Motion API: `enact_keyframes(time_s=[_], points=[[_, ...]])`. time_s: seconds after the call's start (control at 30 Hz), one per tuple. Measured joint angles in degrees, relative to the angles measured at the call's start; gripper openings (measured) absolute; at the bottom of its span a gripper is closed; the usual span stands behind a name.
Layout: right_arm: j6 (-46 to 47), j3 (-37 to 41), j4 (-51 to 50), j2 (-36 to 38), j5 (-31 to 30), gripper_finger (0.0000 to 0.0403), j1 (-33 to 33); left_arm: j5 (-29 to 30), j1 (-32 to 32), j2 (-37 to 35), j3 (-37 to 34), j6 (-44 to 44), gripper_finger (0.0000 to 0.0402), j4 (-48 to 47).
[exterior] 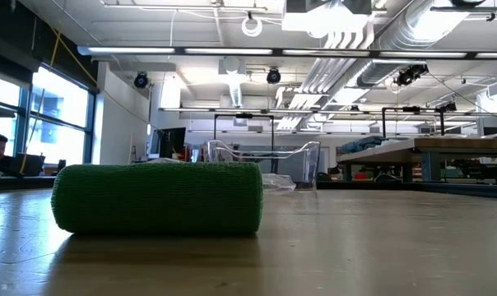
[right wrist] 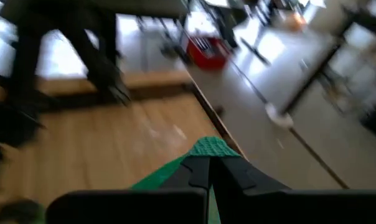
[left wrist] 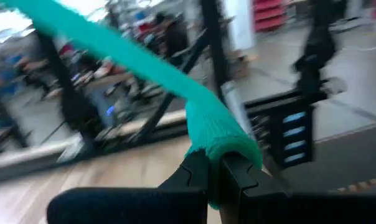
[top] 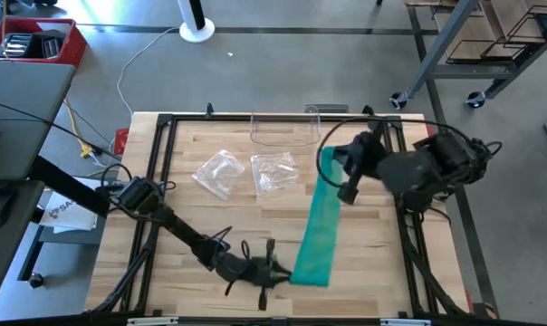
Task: Roll bandage
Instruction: Roll the blue bandage
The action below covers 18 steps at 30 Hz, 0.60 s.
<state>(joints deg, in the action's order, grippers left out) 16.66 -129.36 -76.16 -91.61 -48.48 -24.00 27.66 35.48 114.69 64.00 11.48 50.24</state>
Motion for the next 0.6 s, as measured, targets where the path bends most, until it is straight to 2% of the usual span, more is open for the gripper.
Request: enact_keyframes(time_s=[0.13, 0.23, 0.33, 0.47, 0.6], points=[[10.0, 4.3, -8.4, 0.1, -1.2, 0.0000, 0.0, -3.1, 2.0, -0.2, 3.8, 5.5, 0.0000, 0.5], [12.0, 10.8, -8.0, -0.1, -0.2, 0.0000, -1.1, -5.1, 3.7, -0.2, 7.0, 10.6, 0.0000, 0.9], [11.9, 19.6, -2.9, 0.0, 2.2, 0.0000, -1.8, -6.1, 5.4, -0.5, 8.7, 16.0, 0.0000, 3.5], [11.9, 35.0, 9.3, 0.0, 6.4, 0.0000, -2.0, -4.0, 7.7, -2.3, 8.7, 20.7, 0.0000, 7.0], [11.6, 53.7, 32.4, -0.2, 16.1, 0.0000, -2.7, 5.0, 9.6, -4.3, 8.7, 24.7, 0.0000, 8.0]])
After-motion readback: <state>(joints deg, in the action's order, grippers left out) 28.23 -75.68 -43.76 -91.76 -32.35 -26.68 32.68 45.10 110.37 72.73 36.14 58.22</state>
